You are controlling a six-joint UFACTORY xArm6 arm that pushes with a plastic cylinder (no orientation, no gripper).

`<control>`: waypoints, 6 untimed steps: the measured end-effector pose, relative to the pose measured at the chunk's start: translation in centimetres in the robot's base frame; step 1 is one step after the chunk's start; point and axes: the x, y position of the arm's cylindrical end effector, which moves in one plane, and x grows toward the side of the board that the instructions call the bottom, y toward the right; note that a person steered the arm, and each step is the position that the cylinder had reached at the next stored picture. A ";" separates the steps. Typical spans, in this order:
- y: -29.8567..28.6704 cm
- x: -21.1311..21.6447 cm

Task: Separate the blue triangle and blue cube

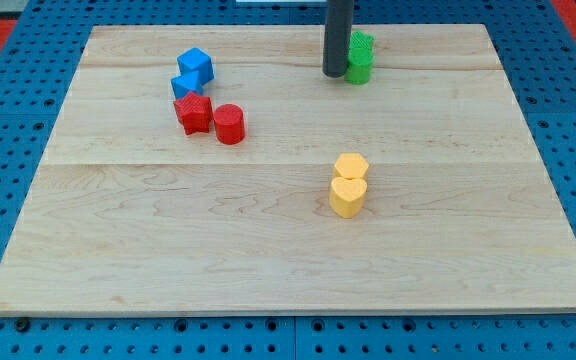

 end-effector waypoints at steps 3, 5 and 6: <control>-12.4 4.2; -21.6 3.7; -22.5 4.7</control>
